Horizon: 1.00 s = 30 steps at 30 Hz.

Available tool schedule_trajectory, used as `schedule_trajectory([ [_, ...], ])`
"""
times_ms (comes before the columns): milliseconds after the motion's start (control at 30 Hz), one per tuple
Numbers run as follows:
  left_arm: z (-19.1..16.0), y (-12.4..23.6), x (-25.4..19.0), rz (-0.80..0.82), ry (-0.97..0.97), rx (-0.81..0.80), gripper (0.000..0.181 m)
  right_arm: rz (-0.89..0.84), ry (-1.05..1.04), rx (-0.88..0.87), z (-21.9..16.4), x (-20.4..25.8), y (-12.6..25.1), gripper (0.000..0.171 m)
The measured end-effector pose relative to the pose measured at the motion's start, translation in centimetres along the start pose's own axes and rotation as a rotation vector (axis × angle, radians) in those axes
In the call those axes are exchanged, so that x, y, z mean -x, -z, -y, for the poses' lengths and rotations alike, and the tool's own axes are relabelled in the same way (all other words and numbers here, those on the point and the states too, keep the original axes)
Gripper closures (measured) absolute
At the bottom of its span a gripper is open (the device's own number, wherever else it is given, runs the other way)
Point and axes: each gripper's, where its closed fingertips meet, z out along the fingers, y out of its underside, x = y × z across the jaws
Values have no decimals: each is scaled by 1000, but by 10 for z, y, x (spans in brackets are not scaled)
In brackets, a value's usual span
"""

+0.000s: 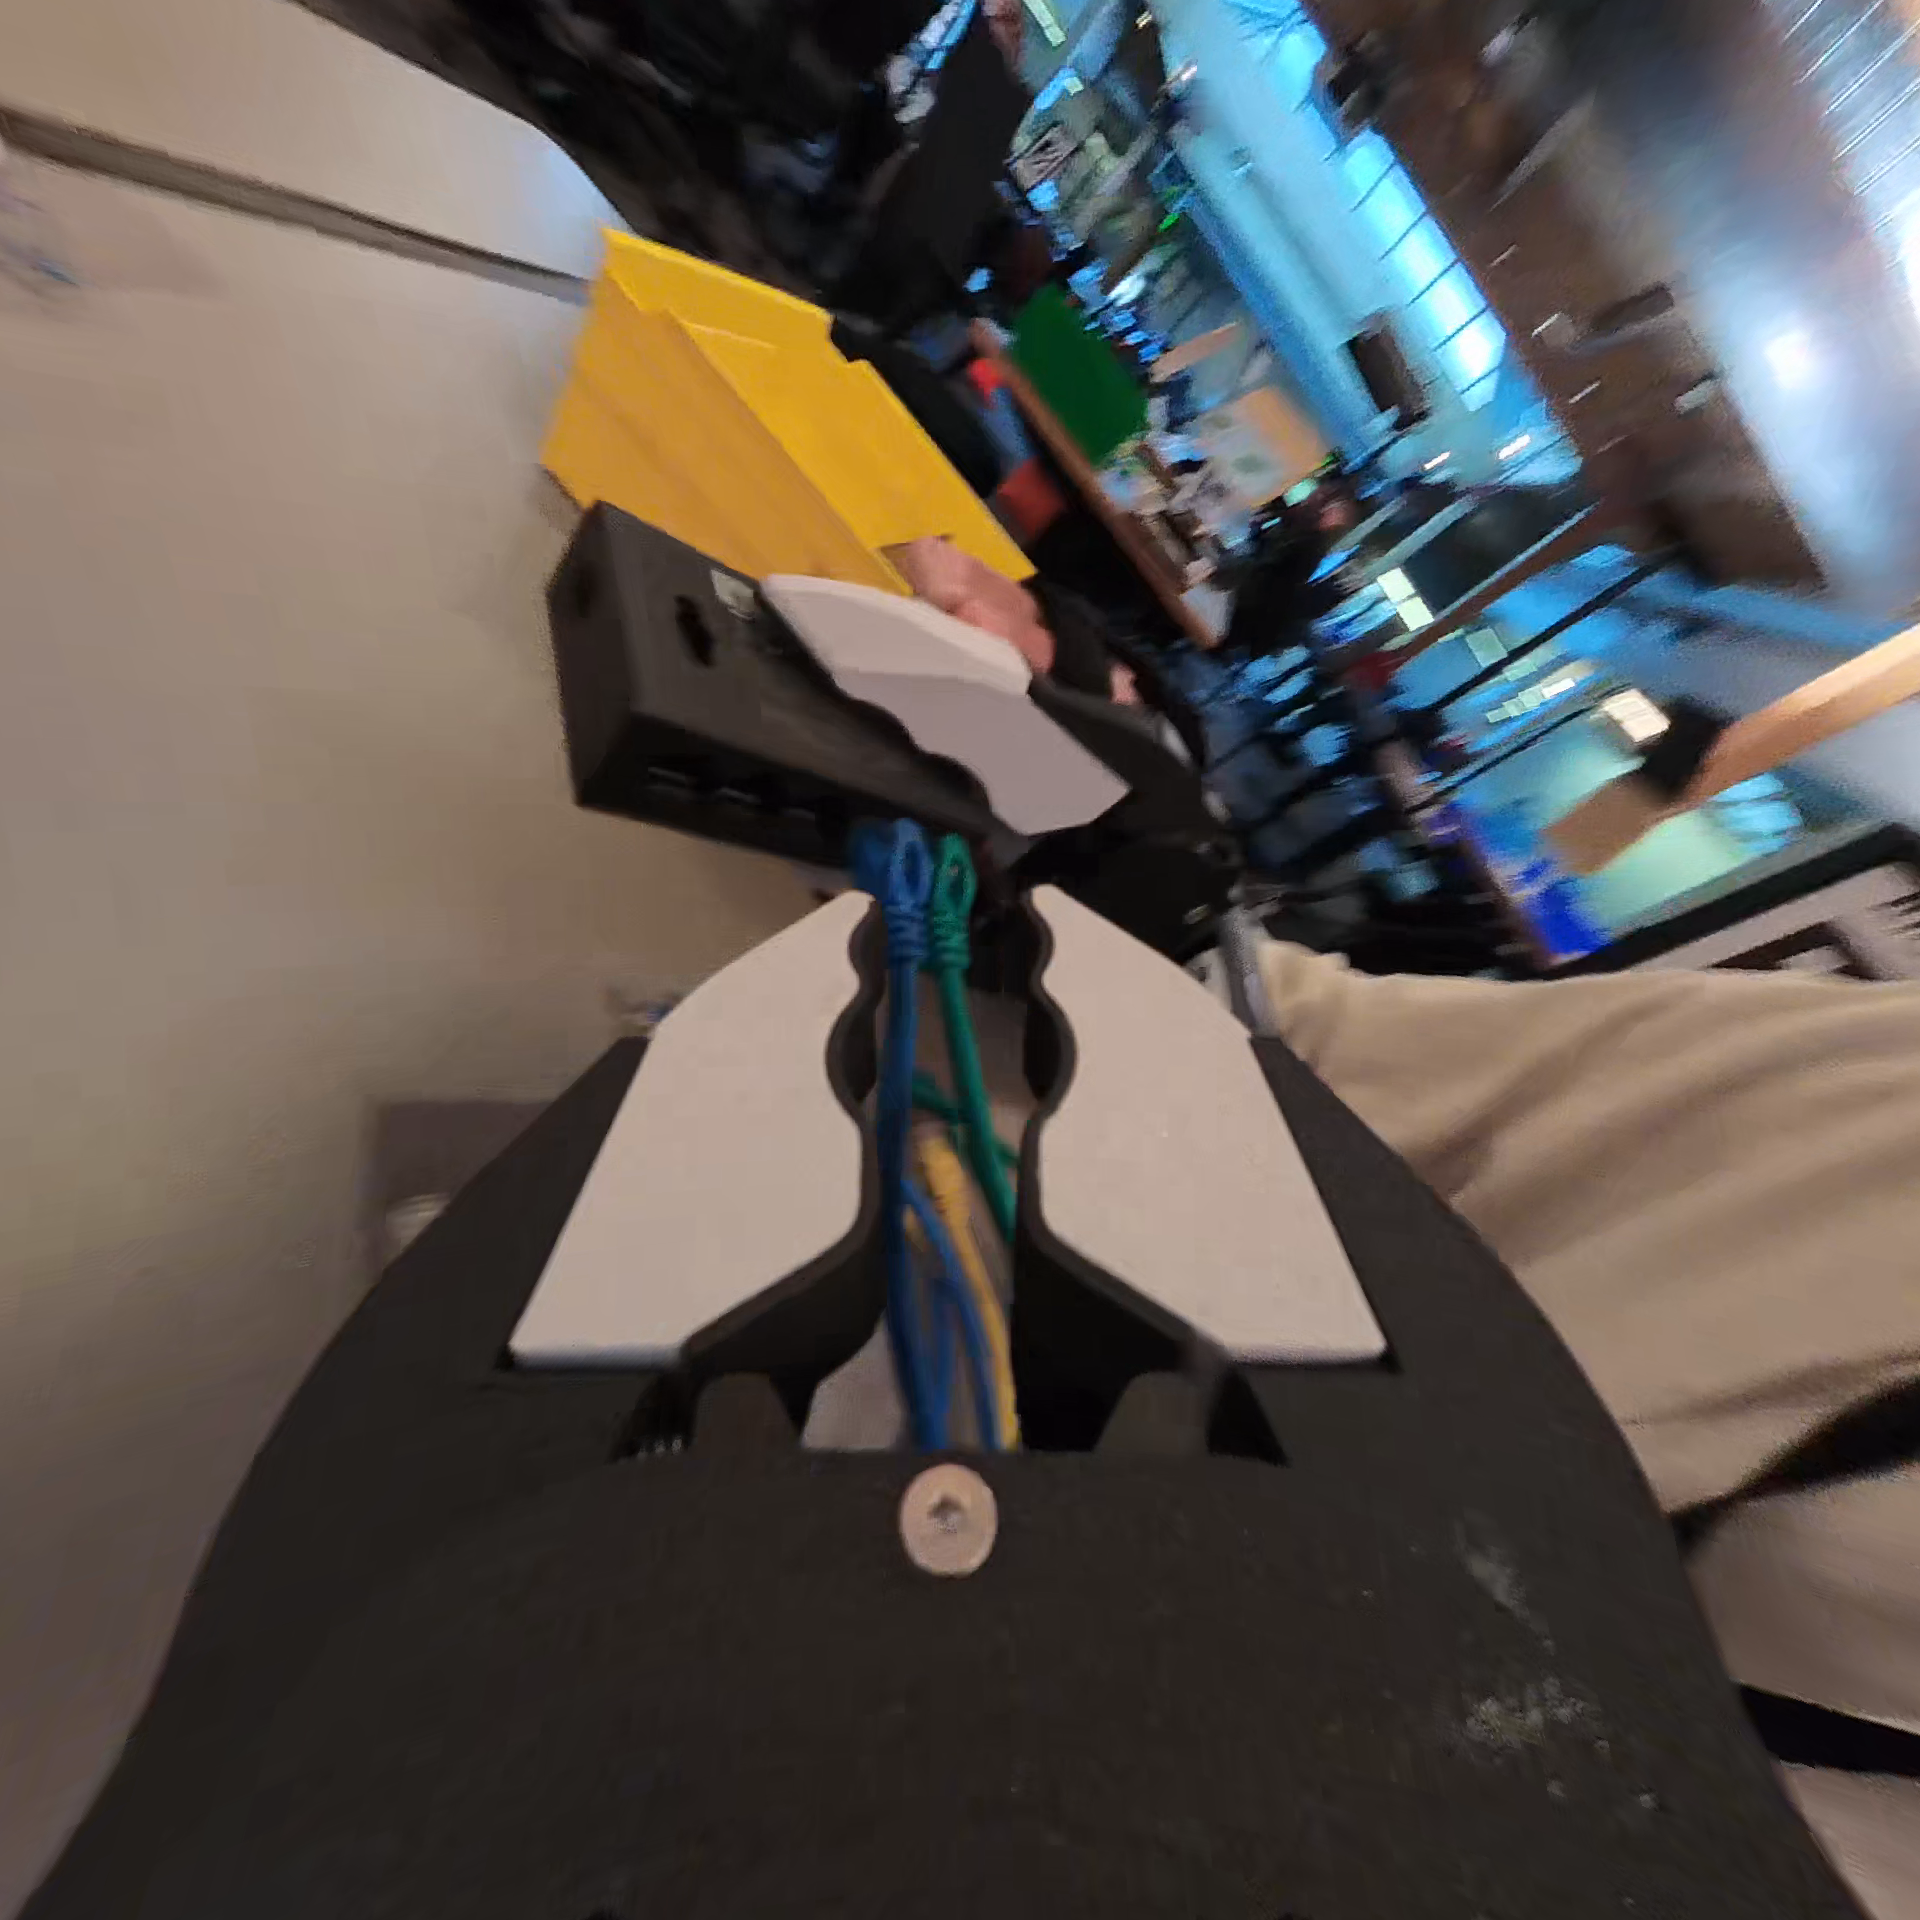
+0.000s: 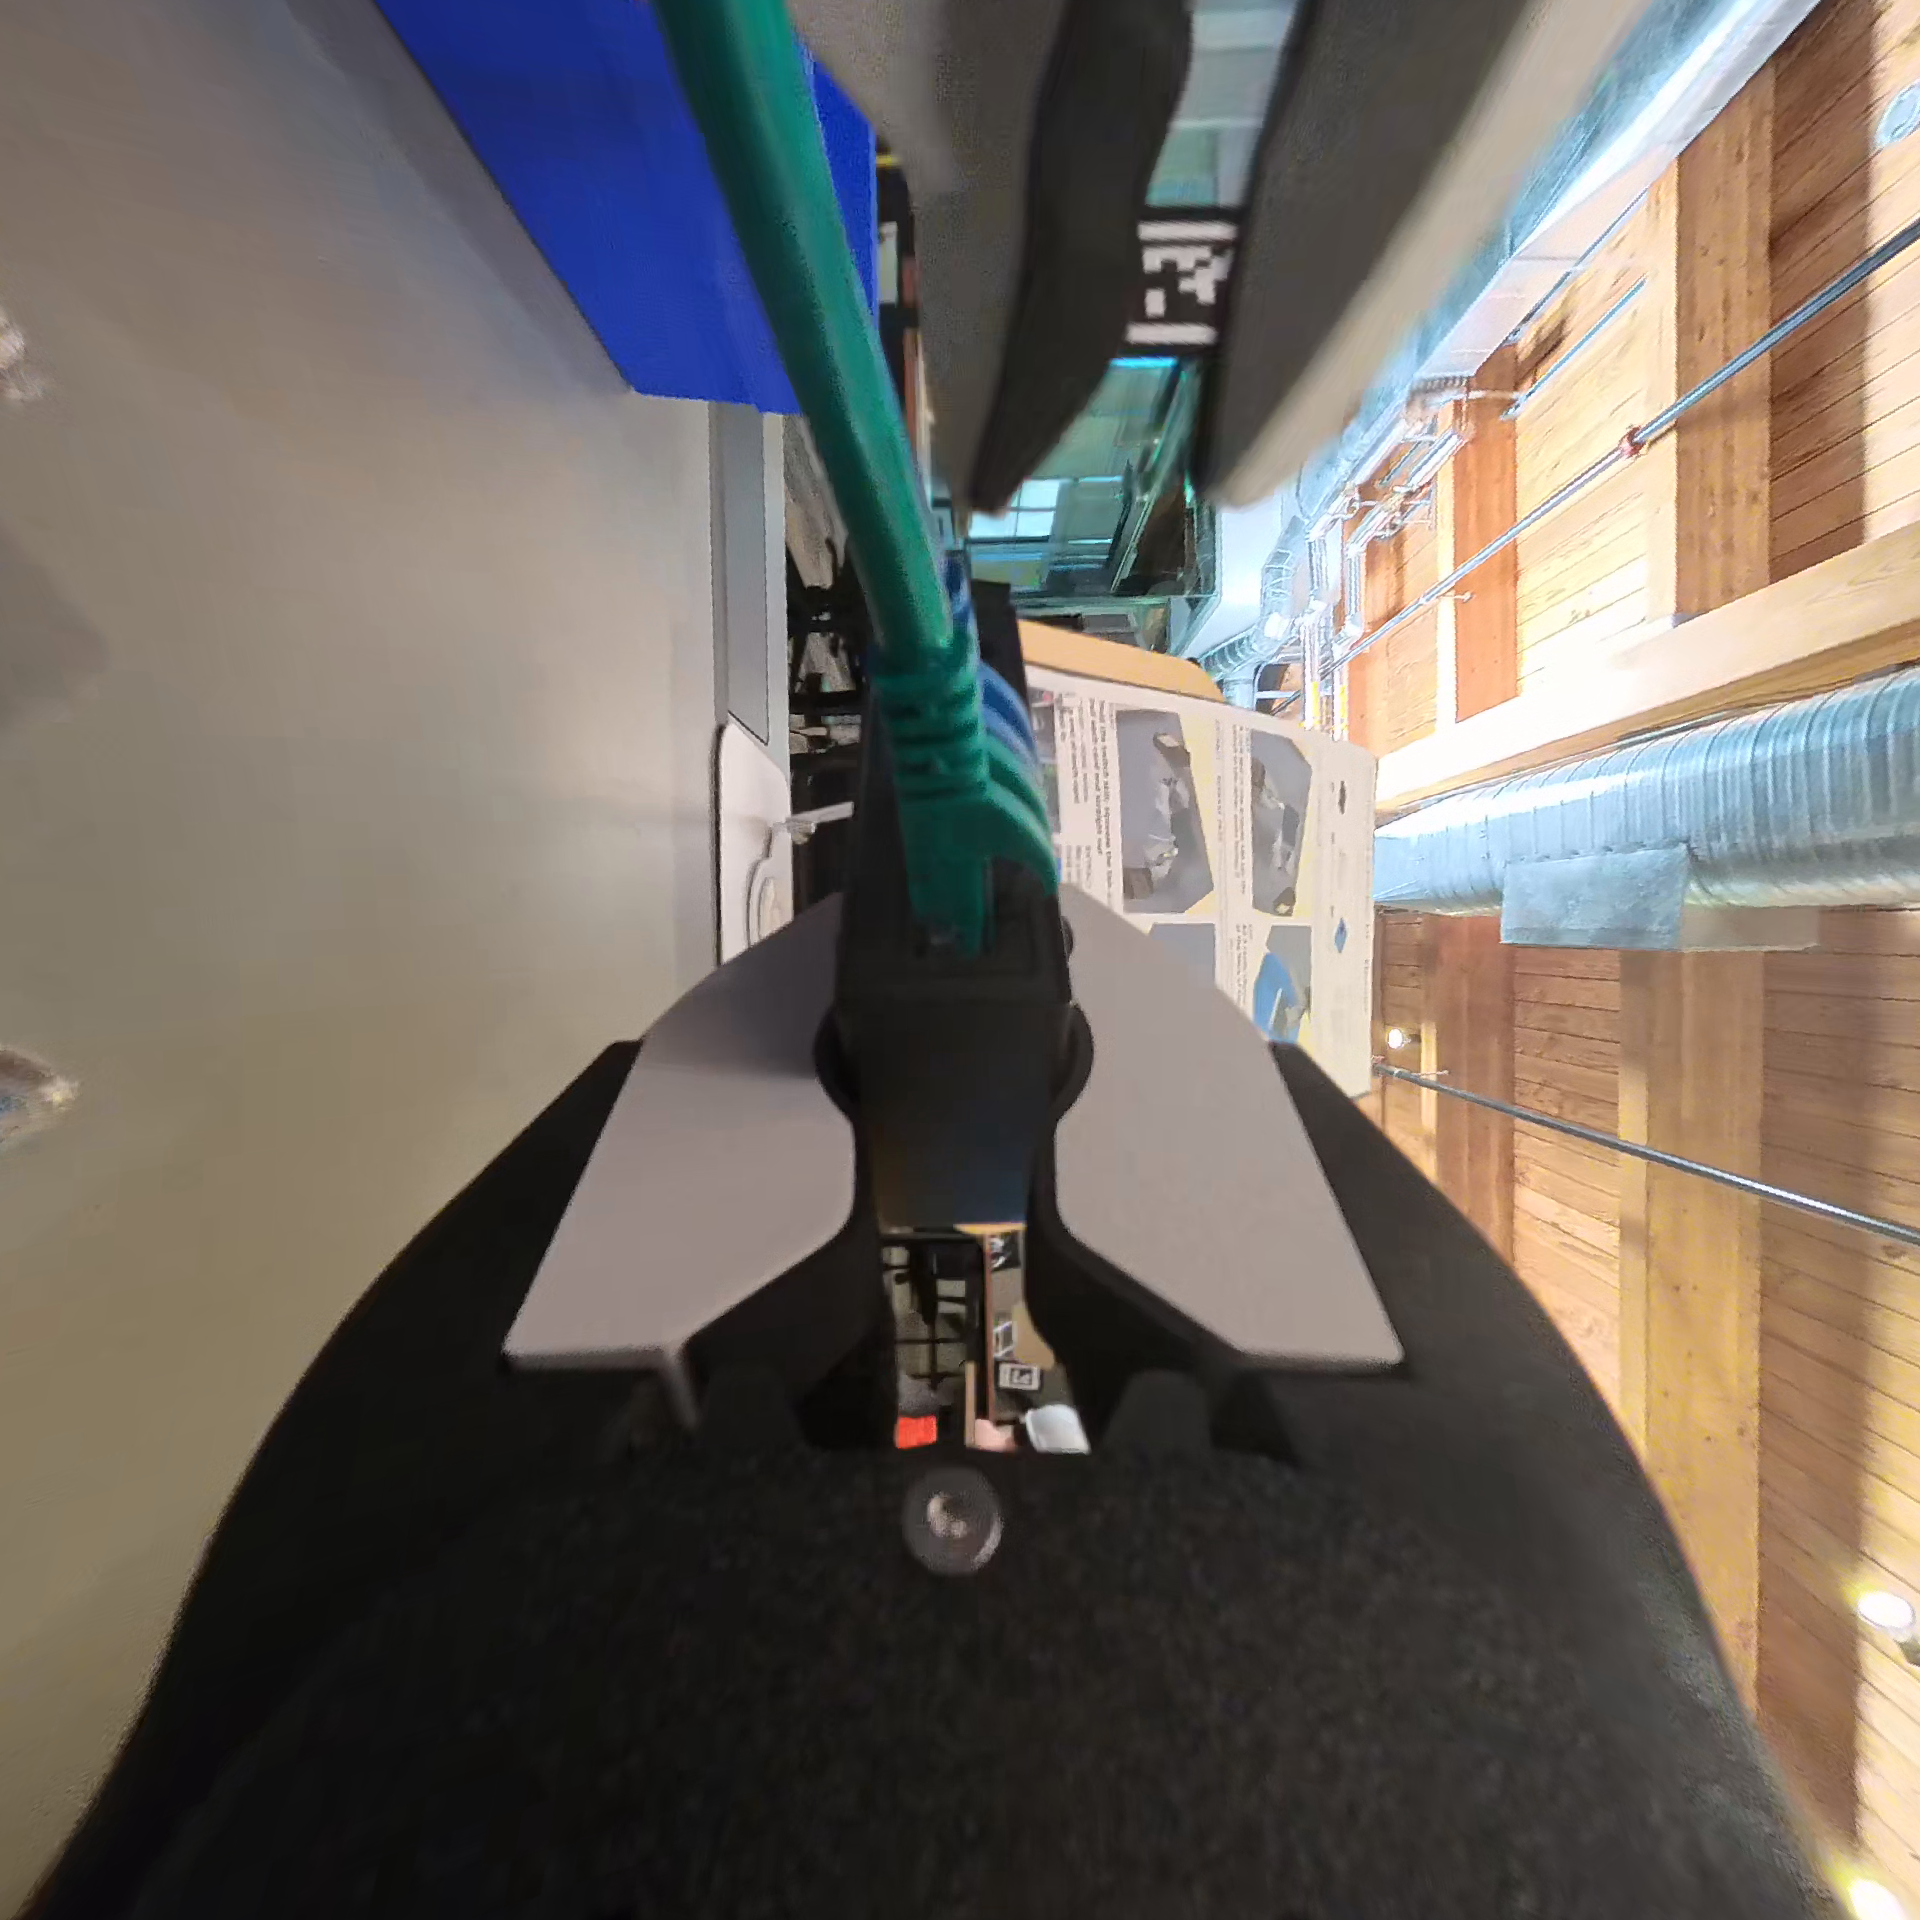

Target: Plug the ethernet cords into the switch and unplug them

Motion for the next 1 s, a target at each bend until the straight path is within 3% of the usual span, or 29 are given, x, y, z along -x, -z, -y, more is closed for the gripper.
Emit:
schedule_trajectory([
  [133, 2, -7, 5, -81, 203, -53, 161, -9, 22, -20, 7, 1, 2, 142],
  [367, -8, -15, 12, -109, 302, -22, 165, -1, 31, -21, 10, 3, 1, 142],
  [600, -9, -16, 13, -238, 467, -49, 168, 2, 55, -21, 11, 5, 1, 142],
  [1000, -20, -14, 29, 93, 54, 111, 173, 28, 110, 56, 10, 17, -2, 143],
])
